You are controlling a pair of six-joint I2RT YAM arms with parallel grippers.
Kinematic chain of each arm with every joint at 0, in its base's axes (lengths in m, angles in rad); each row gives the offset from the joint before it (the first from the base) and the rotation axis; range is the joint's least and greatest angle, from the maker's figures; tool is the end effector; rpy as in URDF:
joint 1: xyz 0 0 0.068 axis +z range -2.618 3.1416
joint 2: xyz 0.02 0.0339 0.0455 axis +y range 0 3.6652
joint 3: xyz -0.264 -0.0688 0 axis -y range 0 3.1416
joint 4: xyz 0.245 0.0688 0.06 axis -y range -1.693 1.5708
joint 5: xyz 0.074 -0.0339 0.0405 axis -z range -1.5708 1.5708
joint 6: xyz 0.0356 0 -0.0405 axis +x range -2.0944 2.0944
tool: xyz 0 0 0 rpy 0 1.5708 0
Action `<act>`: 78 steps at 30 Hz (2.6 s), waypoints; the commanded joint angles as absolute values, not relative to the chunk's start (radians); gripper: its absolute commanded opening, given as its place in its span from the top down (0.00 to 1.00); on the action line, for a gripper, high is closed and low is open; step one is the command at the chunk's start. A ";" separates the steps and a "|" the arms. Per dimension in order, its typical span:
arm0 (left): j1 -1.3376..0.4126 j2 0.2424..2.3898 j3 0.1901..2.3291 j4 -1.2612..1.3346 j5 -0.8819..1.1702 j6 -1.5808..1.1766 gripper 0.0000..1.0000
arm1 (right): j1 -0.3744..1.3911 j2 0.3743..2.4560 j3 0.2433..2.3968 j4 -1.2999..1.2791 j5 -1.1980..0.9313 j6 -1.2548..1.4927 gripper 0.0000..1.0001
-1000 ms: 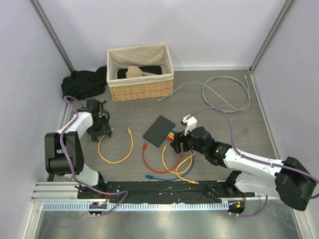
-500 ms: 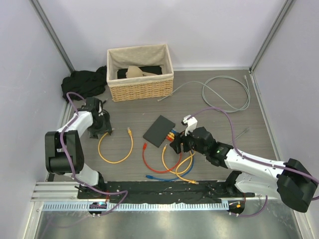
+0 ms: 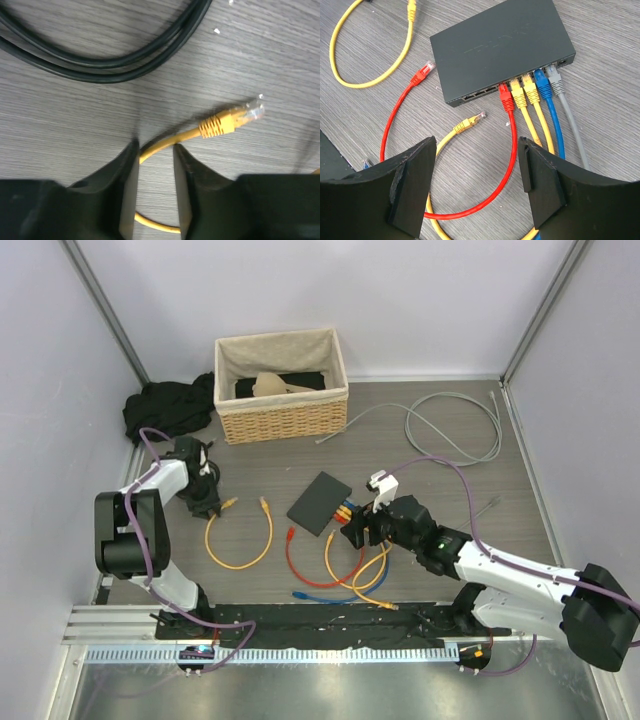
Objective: Insert the plug into the switch port
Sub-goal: Pick up the connector from the center of the board.
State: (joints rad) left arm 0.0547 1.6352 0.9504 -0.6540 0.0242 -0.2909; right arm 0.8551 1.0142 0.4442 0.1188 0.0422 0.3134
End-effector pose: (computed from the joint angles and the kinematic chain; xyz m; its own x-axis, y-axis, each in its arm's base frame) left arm 0.2895 0.0150 0.1618 -0.9168 -0.3374 -0.2135 -0.3258 0.9413 -0.0885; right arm 0.1440 0.1634 0.2082 -0.4969 -0.1021 -0.8618 -0.6053 0.7523 0.2599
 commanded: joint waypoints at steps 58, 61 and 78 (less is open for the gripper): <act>-0.222 0.933 1.150 -0.795 0.020 -0.868 0.18 | 1.054 1.499 1.333 -0.236 0.149 -0.416 0.99; -0.222 0.936 1.129 -0.717 0.125 -0.876 0.13 | 1.028 1.437 1.290 -0.311 0.167 -0.437 0.99; -0.400 1.143 0.839 -0.235 0.373 -1.002 0.09 | 1.011 1.262 0.686 0.075 0.046 -0.126 0.99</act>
